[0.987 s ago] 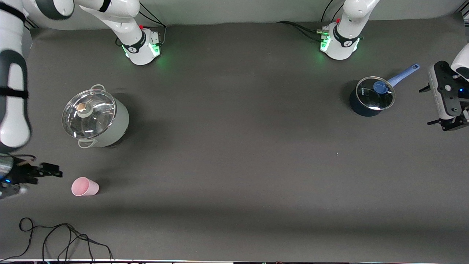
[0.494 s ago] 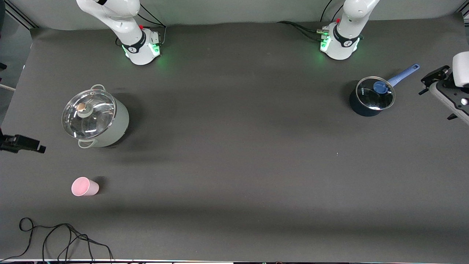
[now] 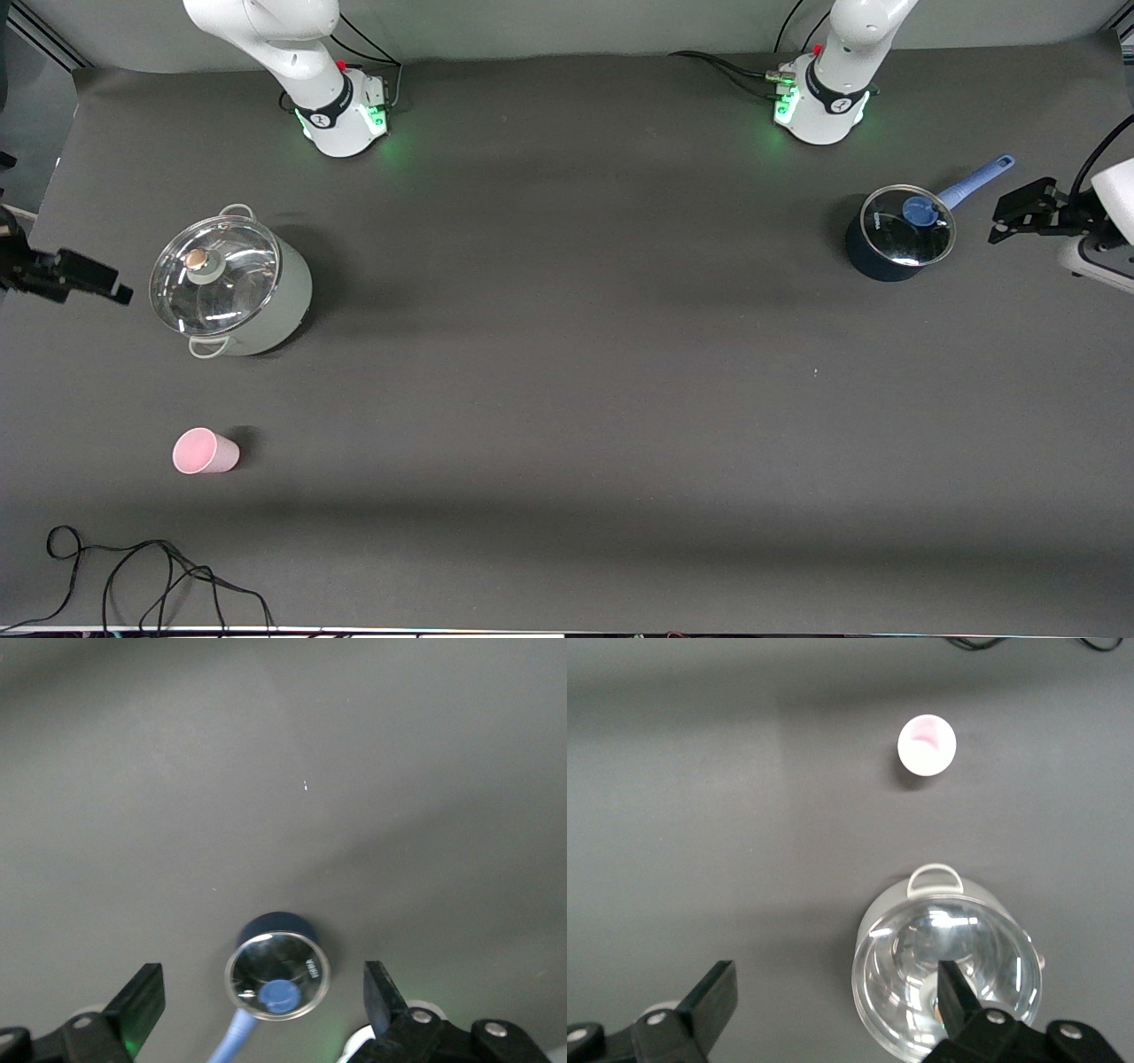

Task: Transfer pink cup from left to right arm

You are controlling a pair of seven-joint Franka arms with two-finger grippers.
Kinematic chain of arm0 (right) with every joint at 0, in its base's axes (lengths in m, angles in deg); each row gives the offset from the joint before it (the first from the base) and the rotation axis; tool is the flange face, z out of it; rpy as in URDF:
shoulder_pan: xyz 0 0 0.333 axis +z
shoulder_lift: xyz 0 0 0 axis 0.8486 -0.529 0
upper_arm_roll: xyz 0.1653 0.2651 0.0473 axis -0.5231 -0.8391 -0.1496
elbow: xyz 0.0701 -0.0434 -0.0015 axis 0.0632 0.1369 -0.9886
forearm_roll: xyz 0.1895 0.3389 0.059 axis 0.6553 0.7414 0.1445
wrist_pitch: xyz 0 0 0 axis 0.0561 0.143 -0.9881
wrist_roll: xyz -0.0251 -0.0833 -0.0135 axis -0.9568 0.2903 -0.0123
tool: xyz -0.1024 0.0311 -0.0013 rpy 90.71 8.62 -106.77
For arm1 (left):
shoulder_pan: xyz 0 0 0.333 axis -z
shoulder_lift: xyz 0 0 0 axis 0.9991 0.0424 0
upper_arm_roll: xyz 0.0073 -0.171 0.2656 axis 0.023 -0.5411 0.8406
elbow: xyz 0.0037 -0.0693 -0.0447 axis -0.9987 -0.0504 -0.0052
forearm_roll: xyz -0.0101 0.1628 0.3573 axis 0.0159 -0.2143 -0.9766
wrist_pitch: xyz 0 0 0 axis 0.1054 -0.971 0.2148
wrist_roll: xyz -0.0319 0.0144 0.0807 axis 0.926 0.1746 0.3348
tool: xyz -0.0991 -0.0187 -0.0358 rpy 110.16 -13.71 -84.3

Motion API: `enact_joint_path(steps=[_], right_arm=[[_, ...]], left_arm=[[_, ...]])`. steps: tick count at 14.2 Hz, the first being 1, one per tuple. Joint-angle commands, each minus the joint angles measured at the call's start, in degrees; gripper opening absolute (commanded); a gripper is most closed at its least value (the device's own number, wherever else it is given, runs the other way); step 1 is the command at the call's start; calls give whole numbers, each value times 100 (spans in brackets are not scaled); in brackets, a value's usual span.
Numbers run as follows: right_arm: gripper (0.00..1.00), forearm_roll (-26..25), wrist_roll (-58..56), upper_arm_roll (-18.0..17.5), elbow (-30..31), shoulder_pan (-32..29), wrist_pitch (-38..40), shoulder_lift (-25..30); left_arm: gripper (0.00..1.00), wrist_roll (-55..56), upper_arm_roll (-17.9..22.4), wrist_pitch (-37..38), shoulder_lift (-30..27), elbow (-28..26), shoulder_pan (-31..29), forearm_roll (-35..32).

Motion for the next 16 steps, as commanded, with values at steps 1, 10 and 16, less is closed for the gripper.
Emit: enact_joint_path(steps=[1,10,16], right_arm=[[100,21,715,13,241,184,-140,288],[100,-427,130,-66,-208,431,229,288],[100,-436,113,-66,-182,440,229,244]], left_arm=[[100,768,-43,55,-86,-81,131,92],[100,690,-35,143,-15,-153,369,-4],[100,664,44,143,-50,-188,526,-320]])
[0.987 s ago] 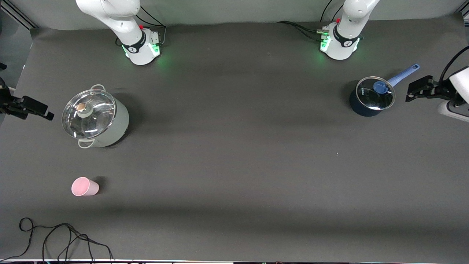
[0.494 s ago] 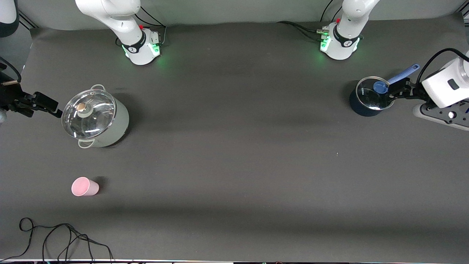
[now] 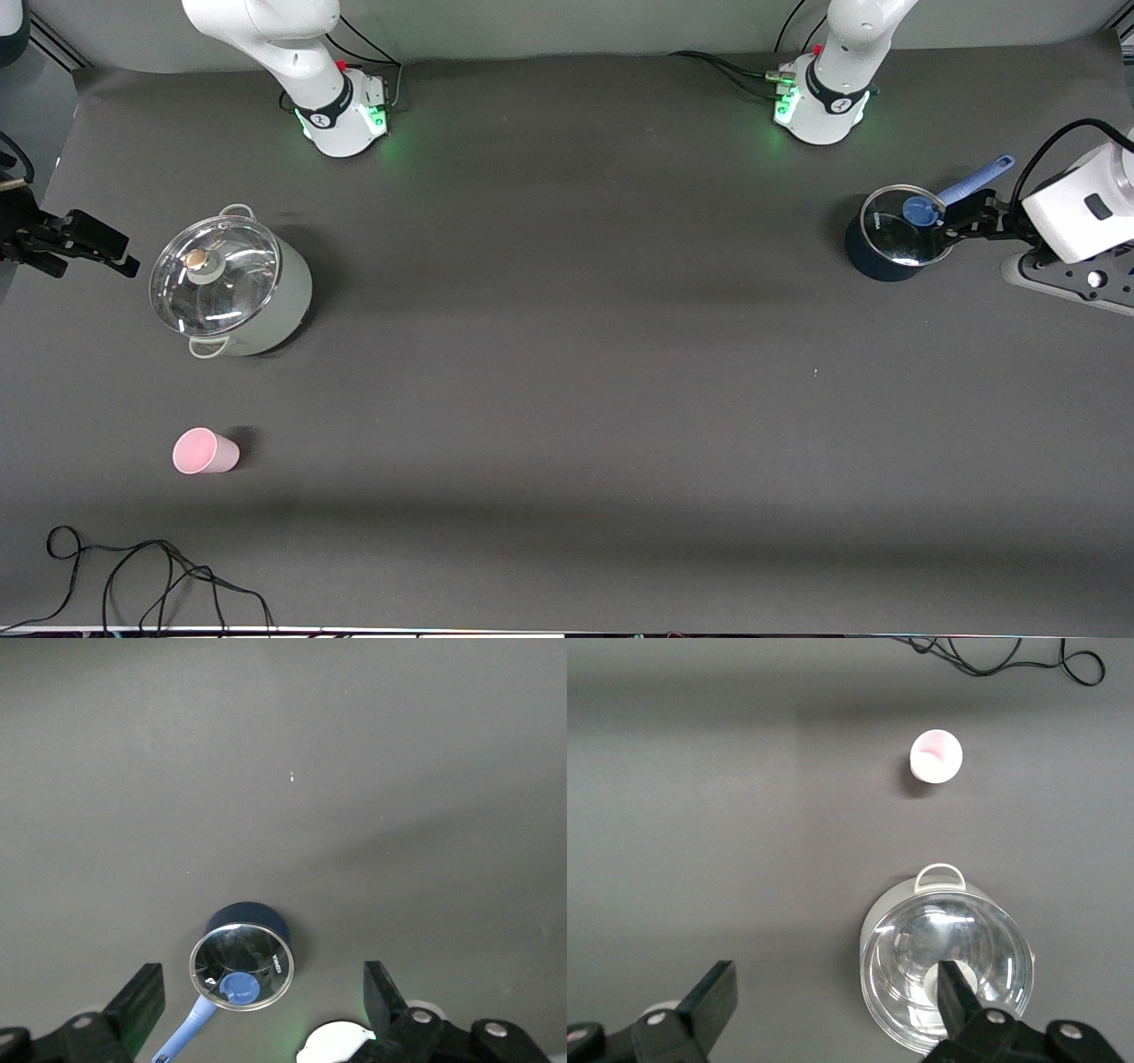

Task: Transfer pink cup from left to right arm

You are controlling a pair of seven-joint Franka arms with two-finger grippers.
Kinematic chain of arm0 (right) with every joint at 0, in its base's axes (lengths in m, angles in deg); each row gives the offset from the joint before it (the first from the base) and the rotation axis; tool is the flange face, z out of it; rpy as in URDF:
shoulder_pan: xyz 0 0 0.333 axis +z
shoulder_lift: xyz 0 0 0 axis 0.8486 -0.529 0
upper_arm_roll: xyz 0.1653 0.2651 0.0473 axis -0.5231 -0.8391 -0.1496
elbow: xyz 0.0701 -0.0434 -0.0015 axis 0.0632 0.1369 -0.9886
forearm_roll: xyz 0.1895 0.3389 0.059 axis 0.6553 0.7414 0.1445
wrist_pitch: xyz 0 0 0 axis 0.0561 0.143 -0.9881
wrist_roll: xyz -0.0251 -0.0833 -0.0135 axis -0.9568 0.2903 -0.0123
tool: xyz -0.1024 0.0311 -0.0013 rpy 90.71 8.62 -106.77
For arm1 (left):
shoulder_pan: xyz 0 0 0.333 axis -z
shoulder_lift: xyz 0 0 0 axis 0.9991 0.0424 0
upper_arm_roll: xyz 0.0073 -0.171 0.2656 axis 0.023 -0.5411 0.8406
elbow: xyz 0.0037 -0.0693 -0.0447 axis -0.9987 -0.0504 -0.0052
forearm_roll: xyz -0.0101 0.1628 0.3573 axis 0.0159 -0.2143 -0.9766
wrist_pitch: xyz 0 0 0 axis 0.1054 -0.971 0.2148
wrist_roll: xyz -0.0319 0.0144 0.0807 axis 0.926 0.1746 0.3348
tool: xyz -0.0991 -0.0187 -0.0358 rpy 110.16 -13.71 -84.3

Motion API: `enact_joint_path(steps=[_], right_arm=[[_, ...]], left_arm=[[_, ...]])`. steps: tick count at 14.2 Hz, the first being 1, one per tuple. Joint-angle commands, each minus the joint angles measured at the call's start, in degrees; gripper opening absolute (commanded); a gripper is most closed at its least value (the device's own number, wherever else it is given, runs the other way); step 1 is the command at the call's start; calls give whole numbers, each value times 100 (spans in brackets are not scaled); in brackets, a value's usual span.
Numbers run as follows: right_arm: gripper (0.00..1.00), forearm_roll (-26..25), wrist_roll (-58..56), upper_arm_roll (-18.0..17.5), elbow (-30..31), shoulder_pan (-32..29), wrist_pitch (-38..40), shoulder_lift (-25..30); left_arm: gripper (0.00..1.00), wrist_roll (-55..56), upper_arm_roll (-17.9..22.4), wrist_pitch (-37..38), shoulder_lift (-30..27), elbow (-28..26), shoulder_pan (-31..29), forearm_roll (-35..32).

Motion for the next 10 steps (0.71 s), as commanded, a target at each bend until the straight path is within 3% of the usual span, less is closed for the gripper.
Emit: enact_joint_path(steps=[1,2,8,10], right_arm=[[100,-91,-94,23,-35,75,96,-19],[100,-91,-94,23,-35,180,96,-37],[100,-91,-156,31,-26,181,96,-72],[100,-100,-365,40,-26,181,105,-64]], left_arm=[[100,-37,152,59,-97,2,223,-171],[100,-46,422,59,-106,28,441,-171],[100,-1257,4092,279,-185,354,3549,-65],[100,-1189,5184,235,-282,328,4596,127]])
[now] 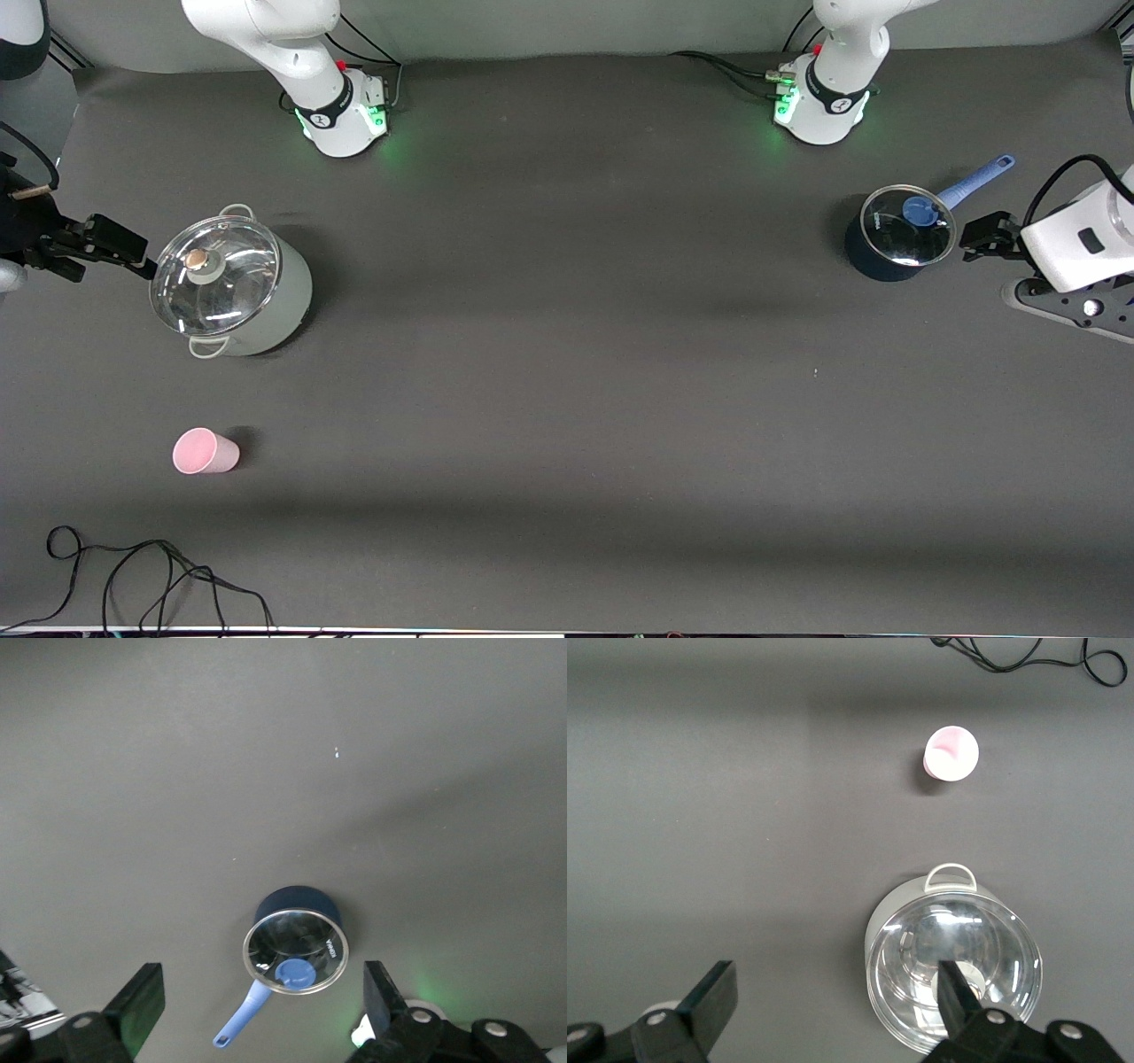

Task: Transfer pink cup from left to right arm

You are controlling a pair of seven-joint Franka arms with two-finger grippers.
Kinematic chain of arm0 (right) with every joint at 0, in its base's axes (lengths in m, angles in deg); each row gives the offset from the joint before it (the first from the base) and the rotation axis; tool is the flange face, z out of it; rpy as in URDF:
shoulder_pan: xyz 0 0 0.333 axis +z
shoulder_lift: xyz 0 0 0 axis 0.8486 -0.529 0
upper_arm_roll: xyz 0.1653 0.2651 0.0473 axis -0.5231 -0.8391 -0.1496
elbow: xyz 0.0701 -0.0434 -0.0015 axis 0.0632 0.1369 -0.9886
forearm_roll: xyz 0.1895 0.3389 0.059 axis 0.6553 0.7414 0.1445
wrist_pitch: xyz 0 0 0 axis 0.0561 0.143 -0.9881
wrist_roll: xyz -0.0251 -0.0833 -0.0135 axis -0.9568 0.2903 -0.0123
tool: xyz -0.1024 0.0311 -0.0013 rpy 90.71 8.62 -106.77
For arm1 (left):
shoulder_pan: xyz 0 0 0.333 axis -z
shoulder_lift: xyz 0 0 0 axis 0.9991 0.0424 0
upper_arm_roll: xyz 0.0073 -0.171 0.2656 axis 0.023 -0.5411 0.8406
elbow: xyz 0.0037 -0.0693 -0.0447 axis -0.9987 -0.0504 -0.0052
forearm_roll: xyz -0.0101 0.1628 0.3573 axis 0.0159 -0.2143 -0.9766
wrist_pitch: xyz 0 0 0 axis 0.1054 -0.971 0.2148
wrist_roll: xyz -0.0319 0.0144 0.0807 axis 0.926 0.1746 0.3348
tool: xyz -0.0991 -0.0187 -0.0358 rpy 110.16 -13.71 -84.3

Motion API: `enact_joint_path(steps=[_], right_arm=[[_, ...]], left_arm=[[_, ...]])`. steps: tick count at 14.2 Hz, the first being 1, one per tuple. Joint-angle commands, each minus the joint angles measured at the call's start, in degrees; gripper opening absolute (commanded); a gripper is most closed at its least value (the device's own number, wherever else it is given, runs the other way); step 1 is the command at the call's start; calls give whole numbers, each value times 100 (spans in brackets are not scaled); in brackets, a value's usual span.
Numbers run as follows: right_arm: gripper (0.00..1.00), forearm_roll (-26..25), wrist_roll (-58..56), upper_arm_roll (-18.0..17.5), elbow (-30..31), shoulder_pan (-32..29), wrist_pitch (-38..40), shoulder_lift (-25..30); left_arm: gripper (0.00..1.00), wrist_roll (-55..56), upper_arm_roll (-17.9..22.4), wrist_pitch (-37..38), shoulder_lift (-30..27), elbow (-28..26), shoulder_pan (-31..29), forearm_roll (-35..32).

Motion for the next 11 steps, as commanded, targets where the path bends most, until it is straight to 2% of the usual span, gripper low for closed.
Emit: enact_joint_path(steps=[1,2,3,6,8,11], right_arm=[[100,-96,-358,45,-50,39,102,8],[100,-105,-377,45,-41,39,102,8],[100,-105,-455,45,-50,39,102,8],[100,-123,-623,54,-59,39,173,17],[100,-123,-614,62,-59,39,181,17],[100,-123,-597,63,-59,39,173,17]], left_arm=[[100,-99,1427,61,-251,-10,1410,232],[100,32,1693,25,-303,-71,1658,303],[100,285,1774,-71,-408,-211,1722,408],[100,1086,1774,-878,-961,-1115,1705,628],[100,1367,1687,-1169,-1147,-1451,1635,655],[100,1807,1108,-1214,-1156,-1469,1213,655]])
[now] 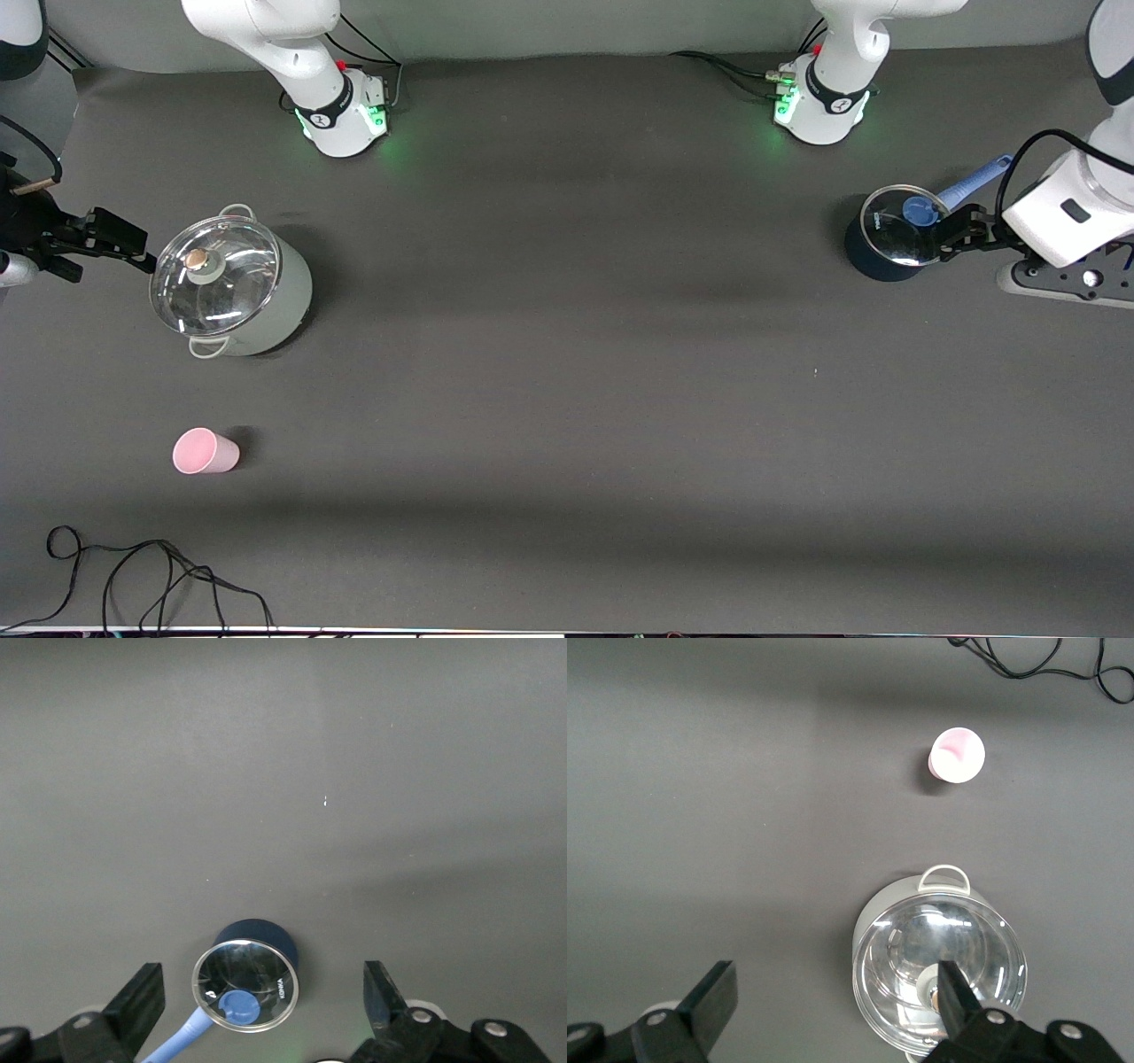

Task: Transfer pink cup from left to right arm

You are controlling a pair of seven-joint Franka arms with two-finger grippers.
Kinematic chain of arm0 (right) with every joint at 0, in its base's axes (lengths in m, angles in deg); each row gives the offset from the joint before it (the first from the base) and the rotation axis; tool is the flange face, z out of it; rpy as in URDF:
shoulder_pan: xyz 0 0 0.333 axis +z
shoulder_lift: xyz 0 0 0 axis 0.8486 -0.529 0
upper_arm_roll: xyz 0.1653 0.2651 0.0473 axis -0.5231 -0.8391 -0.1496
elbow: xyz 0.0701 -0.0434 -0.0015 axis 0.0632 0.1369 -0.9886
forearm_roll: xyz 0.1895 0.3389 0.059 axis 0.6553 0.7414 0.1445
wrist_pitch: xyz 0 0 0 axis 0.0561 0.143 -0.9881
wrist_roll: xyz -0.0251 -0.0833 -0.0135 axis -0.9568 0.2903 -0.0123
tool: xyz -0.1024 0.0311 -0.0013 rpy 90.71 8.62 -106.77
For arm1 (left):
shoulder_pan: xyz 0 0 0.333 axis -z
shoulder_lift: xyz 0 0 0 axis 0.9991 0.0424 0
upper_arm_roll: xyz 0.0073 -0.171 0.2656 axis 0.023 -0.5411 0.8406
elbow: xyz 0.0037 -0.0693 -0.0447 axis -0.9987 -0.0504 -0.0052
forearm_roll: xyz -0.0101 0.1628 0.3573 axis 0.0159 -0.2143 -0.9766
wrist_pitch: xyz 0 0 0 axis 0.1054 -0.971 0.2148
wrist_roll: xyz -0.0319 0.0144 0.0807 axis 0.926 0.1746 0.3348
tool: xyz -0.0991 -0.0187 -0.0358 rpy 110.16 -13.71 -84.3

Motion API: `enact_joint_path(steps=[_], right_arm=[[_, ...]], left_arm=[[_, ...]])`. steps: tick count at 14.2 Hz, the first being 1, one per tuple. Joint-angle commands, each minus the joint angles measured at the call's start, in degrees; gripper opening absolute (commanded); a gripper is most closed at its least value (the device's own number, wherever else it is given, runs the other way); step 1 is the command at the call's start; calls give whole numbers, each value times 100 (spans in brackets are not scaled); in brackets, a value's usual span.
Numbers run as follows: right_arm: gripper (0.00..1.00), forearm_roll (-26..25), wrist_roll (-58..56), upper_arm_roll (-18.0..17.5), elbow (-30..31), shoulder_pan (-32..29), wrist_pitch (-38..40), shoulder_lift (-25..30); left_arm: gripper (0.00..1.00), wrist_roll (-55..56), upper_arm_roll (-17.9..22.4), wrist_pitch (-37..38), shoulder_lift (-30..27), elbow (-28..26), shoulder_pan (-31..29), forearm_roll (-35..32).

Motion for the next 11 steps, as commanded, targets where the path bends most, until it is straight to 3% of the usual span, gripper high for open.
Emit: enact_joint_path(steps=[1,11], right_arm=[[100,-90,-99,44,-63,40,87,17],[100,-90,-90,44,-63,40,87,17]], left_arm=[[100,421,-336,-143,-227,-296,-184,55],[100,439,-327,-108,-157,-305,-280,73]])
